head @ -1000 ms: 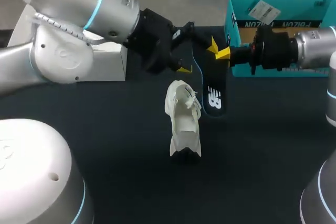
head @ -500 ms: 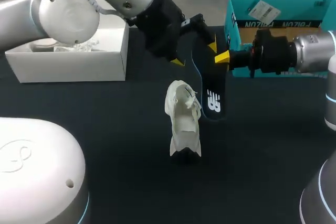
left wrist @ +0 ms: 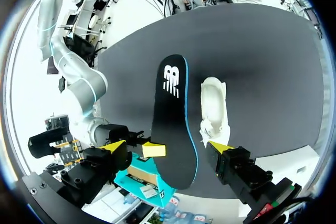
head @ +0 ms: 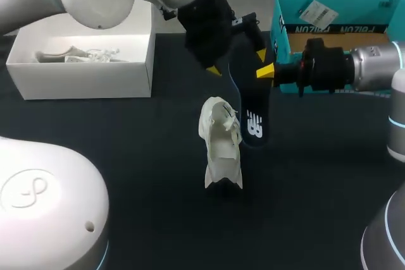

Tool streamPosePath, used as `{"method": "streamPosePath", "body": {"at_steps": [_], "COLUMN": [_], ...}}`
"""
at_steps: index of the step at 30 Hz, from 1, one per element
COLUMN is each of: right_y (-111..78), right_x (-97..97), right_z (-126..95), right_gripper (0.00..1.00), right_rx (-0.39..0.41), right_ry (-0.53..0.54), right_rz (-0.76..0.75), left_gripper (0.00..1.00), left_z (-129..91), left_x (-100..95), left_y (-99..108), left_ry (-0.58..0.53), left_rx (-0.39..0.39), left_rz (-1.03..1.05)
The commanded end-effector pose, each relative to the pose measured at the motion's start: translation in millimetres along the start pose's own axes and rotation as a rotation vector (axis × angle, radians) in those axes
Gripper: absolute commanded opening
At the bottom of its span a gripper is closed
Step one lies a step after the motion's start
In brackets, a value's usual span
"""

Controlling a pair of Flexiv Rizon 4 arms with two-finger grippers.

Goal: Take the shoe out of the shoebox, open the shoe tongue, remove and reinsert the insole, then place the shoe into the shoebox

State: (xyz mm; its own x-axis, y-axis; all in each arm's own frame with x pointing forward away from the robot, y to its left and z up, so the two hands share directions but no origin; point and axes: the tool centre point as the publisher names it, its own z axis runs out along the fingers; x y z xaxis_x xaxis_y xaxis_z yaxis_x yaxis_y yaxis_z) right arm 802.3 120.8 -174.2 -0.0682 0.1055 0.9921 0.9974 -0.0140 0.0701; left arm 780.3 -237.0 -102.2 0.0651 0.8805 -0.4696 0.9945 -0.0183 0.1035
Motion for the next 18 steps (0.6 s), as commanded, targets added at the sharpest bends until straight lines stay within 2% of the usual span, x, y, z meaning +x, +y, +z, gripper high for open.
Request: {"method": "streamPosePath", "body": {"at_steps": [1,10,18], "right_y": [-0.2,-0.5,-0.4], "right_x": [-2.4,-3.4,-2.8], "right_z": [2,1,-1], "right_gripper": [0.0,0.0,0.0], "right_rx": [-0.005,-0.011,-0.016], "right_ry": [-0.003,-0.031,-0.035], "right_rz": [0.004,0.016,0.016], "left_gripper": [1.0,1.0,1.0], "left_z": [0,11,18], "left_x": [-10.4,-16.2,-16.1], "left_y": [1,7,8], "left_ry": [0.173,0.363,0.404], "left_rx": [-0.034,-0.021,-0.021], "left_rz": [-0.021,-0.052,-0.029]}}
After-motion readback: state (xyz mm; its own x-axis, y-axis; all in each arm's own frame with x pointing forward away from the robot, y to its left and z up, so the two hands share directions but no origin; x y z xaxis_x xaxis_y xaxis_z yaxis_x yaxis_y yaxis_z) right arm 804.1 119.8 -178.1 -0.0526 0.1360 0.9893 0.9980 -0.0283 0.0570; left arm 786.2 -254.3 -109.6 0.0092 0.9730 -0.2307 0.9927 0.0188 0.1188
